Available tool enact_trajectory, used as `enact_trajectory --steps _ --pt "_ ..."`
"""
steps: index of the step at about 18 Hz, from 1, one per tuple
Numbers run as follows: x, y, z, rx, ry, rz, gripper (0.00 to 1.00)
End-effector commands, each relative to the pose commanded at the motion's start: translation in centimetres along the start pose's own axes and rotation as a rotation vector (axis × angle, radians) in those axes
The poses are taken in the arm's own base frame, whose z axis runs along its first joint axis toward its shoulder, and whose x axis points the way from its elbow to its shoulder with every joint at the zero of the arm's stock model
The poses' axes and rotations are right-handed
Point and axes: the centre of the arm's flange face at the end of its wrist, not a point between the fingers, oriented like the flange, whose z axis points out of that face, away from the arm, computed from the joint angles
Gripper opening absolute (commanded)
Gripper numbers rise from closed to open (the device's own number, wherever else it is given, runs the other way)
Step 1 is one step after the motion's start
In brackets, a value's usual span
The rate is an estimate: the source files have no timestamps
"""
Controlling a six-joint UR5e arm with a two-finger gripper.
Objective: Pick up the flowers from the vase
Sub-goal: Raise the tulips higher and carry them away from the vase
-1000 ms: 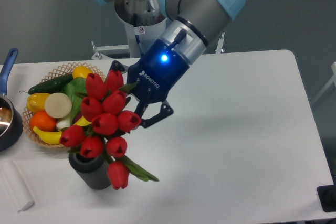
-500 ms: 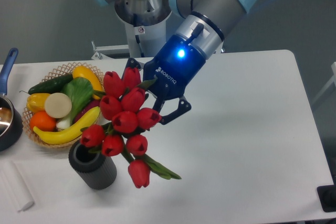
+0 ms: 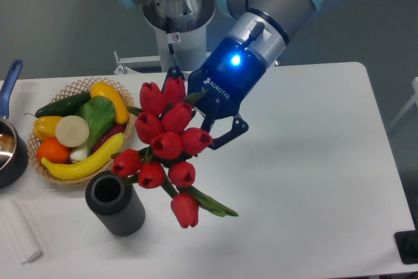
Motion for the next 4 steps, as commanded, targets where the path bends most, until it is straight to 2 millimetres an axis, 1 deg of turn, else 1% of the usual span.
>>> enact_trajectory --steps 4 --pt "0.05 -0.18 -0.35 0.004 -0.003 0.003 0.49"
